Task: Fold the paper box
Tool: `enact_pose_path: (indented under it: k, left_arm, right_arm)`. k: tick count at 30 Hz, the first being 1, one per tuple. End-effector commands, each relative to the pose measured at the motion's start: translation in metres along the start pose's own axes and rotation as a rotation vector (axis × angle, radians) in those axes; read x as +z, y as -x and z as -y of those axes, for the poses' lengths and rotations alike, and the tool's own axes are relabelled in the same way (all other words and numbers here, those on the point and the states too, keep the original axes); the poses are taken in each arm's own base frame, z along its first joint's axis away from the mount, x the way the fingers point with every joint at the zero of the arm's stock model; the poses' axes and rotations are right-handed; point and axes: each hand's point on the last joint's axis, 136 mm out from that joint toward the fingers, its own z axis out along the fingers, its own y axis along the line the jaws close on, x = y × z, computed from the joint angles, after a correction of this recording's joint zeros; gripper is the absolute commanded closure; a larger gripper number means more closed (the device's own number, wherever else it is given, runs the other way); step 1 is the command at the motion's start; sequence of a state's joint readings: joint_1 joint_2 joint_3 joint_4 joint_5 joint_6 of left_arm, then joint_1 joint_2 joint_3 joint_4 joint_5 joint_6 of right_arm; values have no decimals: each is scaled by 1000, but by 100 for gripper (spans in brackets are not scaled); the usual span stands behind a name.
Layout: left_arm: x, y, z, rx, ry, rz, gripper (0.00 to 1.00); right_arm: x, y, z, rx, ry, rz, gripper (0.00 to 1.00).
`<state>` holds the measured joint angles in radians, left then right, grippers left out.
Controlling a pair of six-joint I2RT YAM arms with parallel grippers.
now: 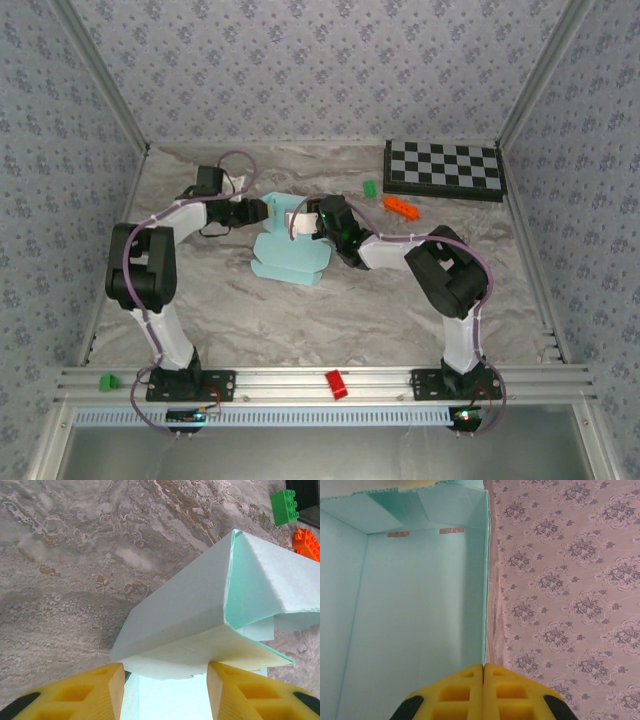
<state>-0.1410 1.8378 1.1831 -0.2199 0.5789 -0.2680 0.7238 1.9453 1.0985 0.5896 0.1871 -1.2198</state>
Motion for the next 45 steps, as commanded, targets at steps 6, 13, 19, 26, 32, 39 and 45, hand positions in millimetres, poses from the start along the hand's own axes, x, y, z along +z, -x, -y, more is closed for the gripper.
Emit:
enact_pose_path:
  k: [6,13,19,26,32,39,45]
  left_arm:
    - [12,13,9,110,-17,39,54]
    - [20,16,8,135,-19,57,57]
    - [24,18,16,228,-37,115,58]
    - [27,22,16,250,-19,124,57]
    - [24,22,16,266,-8,135,56]
    - [26,28,18,272,-18,159,56]
    - [33,32,16,262,-31,170,56]
  right_arm:
    - [5,-1,-13,2,51,-8,100]
    - [6,0,-14,4,55,-6,100]
    - [6,0,-18,5,71,-5,100]
    - [8,0,-19,10,84,-8,100]
    - [7,0,-16,16,85,-7,100]
    - [6,2,-20,23,117,0,100]
    - [6,3,-24,29,143,2,100]
